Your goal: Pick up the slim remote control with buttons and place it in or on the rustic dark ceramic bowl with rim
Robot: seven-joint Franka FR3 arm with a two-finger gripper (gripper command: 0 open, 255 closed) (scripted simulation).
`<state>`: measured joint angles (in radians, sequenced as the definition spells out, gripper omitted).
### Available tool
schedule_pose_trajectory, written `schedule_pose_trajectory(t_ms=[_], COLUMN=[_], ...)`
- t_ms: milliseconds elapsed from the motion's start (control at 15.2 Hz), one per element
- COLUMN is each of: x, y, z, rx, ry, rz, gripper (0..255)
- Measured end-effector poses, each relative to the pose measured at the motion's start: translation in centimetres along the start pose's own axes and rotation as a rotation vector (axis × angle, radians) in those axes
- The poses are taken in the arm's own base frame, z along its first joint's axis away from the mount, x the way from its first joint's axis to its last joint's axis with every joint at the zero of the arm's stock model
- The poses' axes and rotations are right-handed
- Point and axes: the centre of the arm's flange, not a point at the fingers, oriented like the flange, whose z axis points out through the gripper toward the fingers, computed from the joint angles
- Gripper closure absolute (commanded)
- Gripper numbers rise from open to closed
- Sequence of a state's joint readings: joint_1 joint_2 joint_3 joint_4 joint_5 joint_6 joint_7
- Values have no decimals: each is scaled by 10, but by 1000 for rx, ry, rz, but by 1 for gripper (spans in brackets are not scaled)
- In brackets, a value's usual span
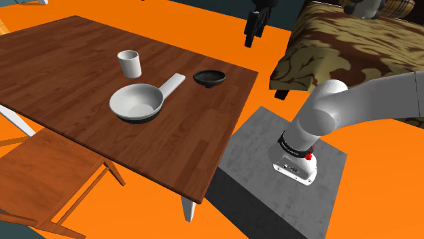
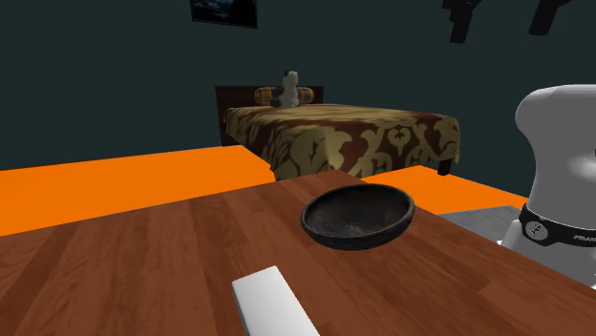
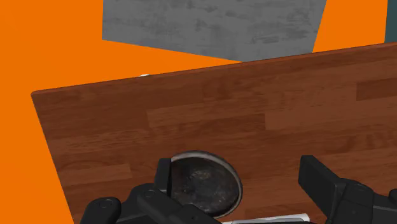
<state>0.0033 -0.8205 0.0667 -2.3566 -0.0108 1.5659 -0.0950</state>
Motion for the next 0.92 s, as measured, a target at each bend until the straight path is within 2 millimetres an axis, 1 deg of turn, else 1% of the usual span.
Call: schedule_pose_trajectory(t_ms=[132, 396, 462, 528, 660, 792, 858, 924], x=[3, 28, 33, 44, 59, 79, 89, 96], y=[-4, -32, -41, -49, -64, -73, -81, -86], z=[4, 27, 36, 45, 60, 72, 78, 86], rx=[1, 7, 8, 10, 14, 18, 20, 22], ry=[-1, -7, -9, -11, -15, -18, -20, -22], rz=[17, 154, 193, 233, 312, 393, 431, 472], gripper=[0, 0, 0, 0, 0, 0, 0, 0])
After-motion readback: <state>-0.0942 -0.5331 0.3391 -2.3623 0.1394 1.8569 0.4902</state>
